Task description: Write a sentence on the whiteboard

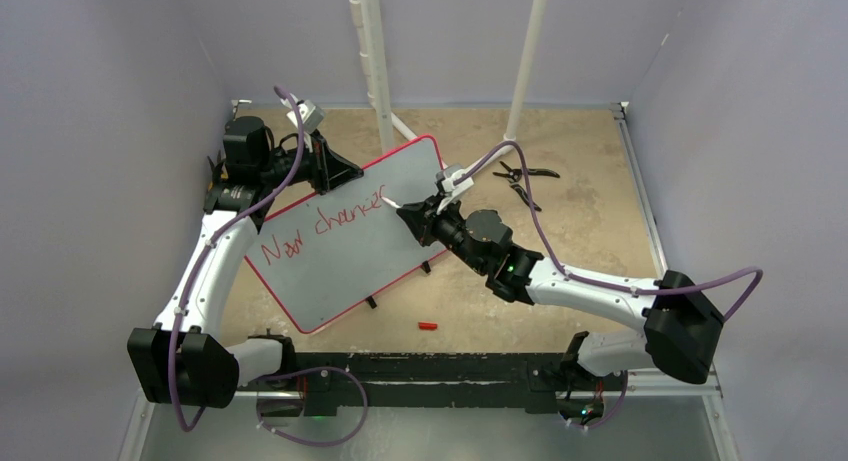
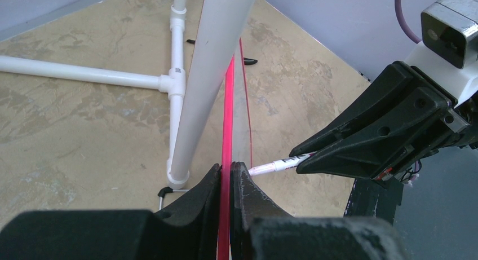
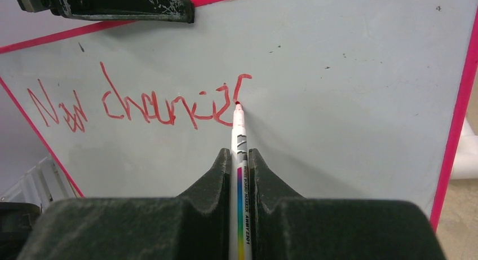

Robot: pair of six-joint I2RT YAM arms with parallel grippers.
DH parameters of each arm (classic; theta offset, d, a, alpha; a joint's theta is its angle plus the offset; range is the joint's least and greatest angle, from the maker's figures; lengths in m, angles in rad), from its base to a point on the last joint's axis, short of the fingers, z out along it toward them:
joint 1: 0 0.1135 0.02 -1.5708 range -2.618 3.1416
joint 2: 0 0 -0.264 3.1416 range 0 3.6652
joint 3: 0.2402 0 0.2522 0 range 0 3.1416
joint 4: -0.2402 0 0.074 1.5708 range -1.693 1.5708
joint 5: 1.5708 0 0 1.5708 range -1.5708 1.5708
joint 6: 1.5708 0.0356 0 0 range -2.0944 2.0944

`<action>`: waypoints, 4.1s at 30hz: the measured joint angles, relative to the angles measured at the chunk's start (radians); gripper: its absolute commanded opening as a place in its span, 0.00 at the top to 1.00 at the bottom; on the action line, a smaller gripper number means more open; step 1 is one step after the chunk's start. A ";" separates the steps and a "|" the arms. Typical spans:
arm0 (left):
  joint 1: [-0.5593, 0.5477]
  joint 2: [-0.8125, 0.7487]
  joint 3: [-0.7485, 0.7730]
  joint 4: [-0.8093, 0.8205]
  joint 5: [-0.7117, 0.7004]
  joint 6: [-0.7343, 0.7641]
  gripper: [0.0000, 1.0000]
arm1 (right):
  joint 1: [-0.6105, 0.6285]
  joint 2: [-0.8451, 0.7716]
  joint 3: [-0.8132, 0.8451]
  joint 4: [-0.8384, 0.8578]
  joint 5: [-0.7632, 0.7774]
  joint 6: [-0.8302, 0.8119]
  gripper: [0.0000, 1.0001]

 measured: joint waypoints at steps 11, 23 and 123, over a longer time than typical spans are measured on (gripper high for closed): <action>0.000 0.001 0.000 0.001 0.000 0.000 1.00 | 0.003 -0.015 -0.014 -0.026 0.032 0.009 1.00; 0.000 0.001 -0.003 0.006 0.000 -0.001 1.00 | 0.003 -0.031 -0.052 -0.029 0.038 0.010 1.00; 0.000 0.005 -0.004 0.015 0.003 -0.008 1.00 | -0.107 -0.089 -0.082 -0.032 -0.016 -0.042 1.00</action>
